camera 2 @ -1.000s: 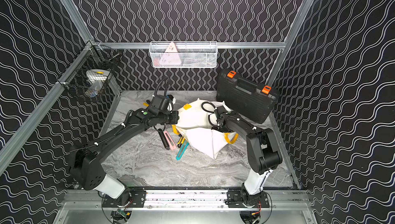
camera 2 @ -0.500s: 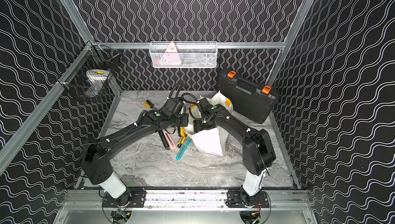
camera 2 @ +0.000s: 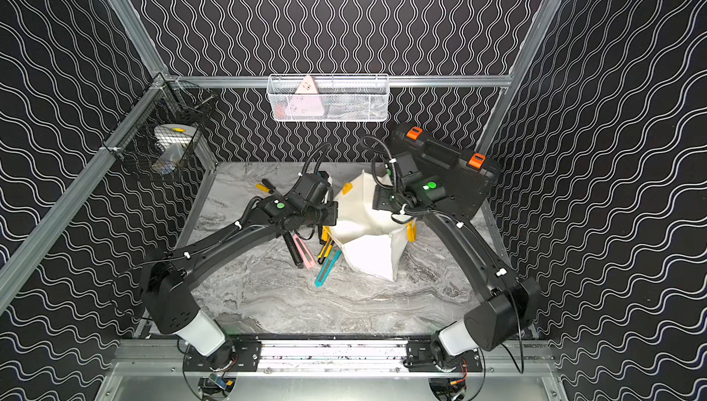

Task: Place the art knife into the pouch
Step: Open the pouch at the center of the board.

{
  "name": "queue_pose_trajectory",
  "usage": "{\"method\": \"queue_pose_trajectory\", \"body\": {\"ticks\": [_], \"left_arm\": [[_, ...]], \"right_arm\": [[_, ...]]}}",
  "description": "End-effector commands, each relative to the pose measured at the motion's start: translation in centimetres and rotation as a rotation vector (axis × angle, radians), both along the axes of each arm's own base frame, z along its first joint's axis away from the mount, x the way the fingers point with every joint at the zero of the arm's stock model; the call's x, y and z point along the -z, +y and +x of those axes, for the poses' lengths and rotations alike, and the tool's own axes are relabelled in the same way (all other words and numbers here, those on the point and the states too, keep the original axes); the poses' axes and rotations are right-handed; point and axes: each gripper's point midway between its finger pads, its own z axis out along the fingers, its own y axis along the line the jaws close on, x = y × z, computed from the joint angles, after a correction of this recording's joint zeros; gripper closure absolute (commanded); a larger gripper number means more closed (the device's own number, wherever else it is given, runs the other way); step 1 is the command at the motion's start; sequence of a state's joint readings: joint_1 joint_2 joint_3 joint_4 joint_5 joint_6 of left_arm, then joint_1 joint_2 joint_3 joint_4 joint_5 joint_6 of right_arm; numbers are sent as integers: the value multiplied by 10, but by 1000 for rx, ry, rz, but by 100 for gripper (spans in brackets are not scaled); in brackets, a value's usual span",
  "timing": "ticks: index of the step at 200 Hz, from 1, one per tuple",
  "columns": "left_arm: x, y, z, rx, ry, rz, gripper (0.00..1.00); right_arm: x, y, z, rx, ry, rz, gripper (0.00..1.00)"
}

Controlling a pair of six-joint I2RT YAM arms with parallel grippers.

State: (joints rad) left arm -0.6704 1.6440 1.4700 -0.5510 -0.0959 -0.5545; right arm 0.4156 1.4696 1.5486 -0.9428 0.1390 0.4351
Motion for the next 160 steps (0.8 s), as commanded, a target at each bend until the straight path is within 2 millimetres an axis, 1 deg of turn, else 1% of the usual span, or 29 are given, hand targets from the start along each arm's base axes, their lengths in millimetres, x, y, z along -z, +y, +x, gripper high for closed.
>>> {"method": "queue_pose_trajectory", "body": {"ticks": [1, 51, 76, 87, 98, 132, 140, 160], "left_arm": [[-12, 3, 1, -17, -32, 4, 100], [-9, 3, -1, -22, -25, 21, 100], [-8, 5, -1, -28, -26, 31, 100], [-7, 4, 0, -29, -27, 31, 100], [-5, 4, 0, -29, -21, 34, 100], [2, 1, 2, -27, -8, 35, 100], [4, 1, 2, -26, -6, 35, 100], [8, 1, 2, -31, 3, 40, 100]], "right_arm": [[2, -29, -7, 92, 14, -6, 22], [-5, -47, -14, 147, 1, -43, 22], [2, -59, -21, 184, 24, -80, 23], [2, -62, -25, 190, 28, -85, 23], [-2, -60, -25, 183, 9, -68, 23], [-31, -59, -29, 170, -58, -30, 24], [-35, -59, -30, 170, -63, -27, 24], [-34, -63, -33, 181, -55, -48, 24]]}}
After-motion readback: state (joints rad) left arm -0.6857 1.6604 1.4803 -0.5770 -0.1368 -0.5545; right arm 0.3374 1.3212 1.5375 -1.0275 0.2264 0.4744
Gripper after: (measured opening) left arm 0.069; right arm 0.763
